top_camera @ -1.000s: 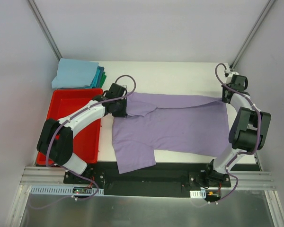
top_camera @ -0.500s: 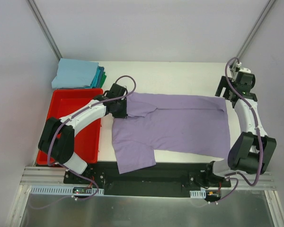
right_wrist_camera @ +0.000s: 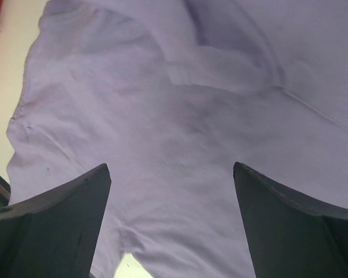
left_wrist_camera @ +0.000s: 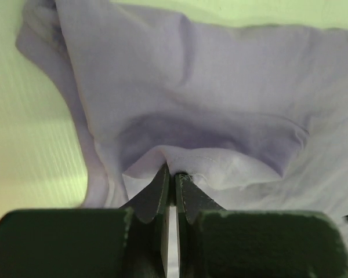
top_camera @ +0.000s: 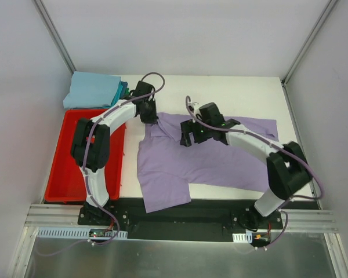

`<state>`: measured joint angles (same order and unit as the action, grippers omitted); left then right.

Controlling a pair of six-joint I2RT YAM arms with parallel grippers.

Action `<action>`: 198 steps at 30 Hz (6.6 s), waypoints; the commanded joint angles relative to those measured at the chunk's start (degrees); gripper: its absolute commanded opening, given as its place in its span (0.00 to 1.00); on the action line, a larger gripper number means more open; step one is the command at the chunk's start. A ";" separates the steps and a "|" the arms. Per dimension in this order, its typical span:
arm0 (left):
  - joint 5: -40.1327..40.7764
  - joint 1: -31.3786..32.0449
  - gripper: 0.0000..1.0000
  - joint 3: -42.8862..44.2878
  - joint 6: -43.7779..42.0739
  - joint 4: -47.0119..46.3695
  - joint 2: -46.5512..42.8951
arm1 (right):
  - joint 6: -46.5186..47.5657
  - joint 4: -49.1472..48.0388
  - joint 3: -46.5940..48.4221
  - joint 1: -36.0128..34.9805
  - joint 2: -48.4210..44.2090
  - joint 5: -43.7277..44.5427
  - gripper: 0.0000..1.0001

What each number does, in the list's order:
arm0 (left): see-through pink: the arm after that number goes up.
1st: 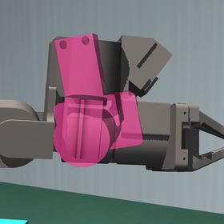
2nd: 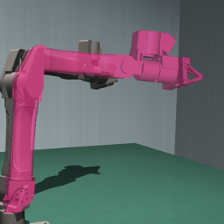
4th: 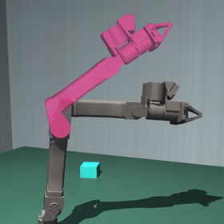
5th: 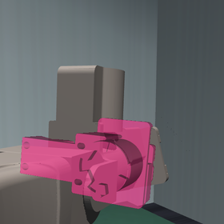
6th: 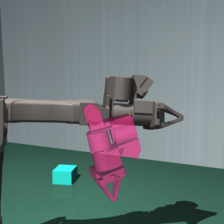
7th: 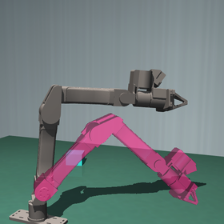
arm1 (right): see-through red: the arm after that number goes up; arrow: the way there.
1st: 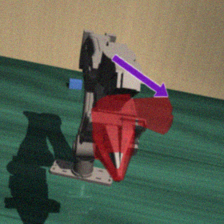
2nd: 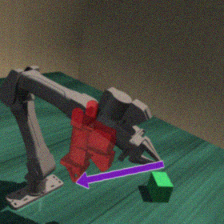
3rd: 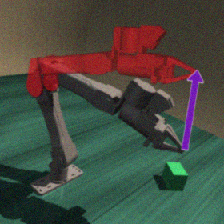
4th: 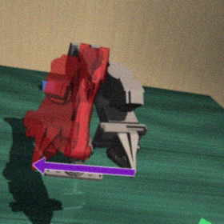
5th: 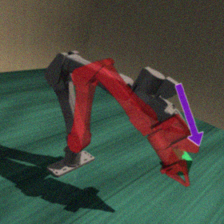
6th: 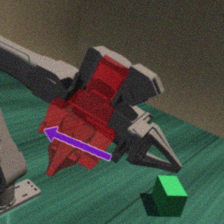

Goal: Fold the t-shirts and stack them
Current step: Fold the flattened tshirt in 1/3 of the way

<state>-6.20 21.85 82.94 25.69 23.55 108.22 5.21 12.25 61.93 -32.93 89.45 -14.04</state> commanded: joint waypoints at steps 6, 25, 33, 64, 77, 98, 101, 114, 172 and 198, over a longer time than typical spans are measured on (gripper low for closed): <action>-6.28 -1.89 0.00 5.13 -2.31 0.36 5.42 | -8.20 -4.34 13.38 -7.32 17.06 2.43 0.67; -7.43 -2.95 0.00 3.81 -2.31 -0.08 6.30 | -8.47 0.32 20.86 -10.14 27.97 17.20 0.40; -7.43 -3.12 0.00 3.46 -2.49 -0.17 5.86 | -8.91 2.16 22.71 -11.19 28.59 22.13 0.15; 0.92 8.38 0.00 -24.57 8.05 -1.32 -18.92 | 1.82 15.00 12.52 -10.31 8.02 17.13 0.00; 5.31 12.52 0.16 -25.98 9.55 4.92 -18.40 | -1.87 13.24 6.10 -10.23 5.48 15.89 0.15; -3.02 4.79 0.99 4.76 1.47 5.19 1.08 | -2.59 7.69 2.04 25.08 -2.37 4.99 0.96; -5.13 2.42 0.99 9.86 0.77 5.36 8.12 | -0.13 8.40 7.40 31.68 4.04 1.58 0.96; -7.08 -6.20 0.99 11.63 -2.13 5.36 17.63 | 5.68 18.07 25.69 43.99 26.56 5.17 0.96; 5.84 9.44 0.85 -19.39 -11.72 -0.52 -9.62 | -10.84 5.68 12.51 50.77 20.76 5.60 0.78; 20.25 6.72 0.00 -10.87 -7.85 0.97 -12.06 | -11.54 7.78 11.02 51.47 15.07 10.87 0.01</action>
<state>8.08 30.59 68.71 16.49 23.27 101.14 -6.81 17.98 73.25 18.13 110.48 -4.99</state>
